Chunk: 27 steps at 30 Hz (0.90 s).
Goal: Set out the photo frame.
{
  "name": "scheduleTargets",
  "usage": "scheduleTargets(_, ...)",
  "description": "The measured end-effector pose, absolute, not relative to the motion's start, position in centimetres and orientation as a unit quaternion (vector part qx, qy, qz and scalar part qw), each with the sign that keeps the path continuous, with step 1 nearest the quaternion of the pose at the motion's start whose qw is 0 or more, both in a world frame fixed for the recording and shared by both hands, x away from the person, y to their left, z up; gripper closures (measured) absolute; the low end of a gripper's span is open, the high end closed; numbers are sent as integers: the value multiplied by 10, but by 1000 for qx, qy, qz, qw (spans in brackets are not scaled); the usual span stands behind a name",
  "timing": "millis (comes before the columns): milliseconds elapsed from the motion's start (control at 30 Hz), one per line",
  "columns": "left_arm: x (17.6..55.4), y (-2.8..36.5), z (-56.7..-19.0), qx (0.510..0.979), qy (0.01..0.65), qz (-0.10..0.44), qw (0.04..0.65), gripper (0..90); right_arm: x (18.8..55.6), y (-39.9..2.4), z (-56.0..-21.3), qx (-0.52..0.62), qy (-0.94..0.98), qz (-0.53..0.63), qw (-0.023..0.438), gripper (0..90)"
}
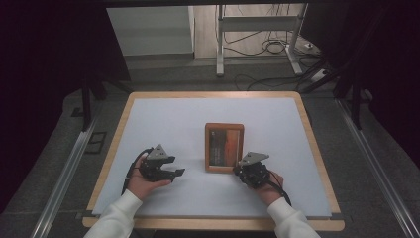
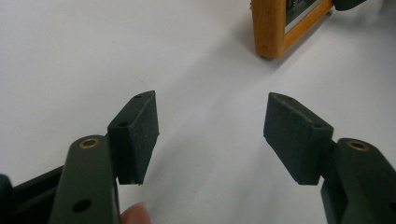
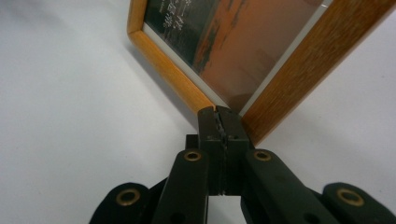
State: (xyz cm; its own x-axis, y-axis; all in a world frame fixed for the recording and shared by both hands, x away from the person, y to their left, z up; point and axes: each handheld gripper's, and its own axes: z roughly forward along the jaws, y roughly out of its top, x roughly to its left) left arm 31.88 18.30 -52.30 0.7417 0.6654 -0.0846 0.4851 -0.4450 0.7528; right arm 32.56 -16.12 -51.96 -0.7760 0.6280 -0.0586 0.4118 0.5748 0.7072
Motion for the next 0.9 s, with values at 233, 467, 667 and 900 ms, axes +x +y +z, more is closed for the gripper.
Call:
scheduleTargets(233,319,183,-523,843,341,112,401,350,326,-162,-520,299,873,352,156,900)
scheduleTargets(467,319,183,-523,843,341,113,400,350,322,-161,-519,291,873,361,153,900)
scheduleTargets(667,319,184,-523,843,341,115,401,350,318,-166,-512,290,867,374,156,900)
scheduleTargets(900,318,184,-522,842,341,116,402,350,315,-182,-507,299,856,394,152,829)
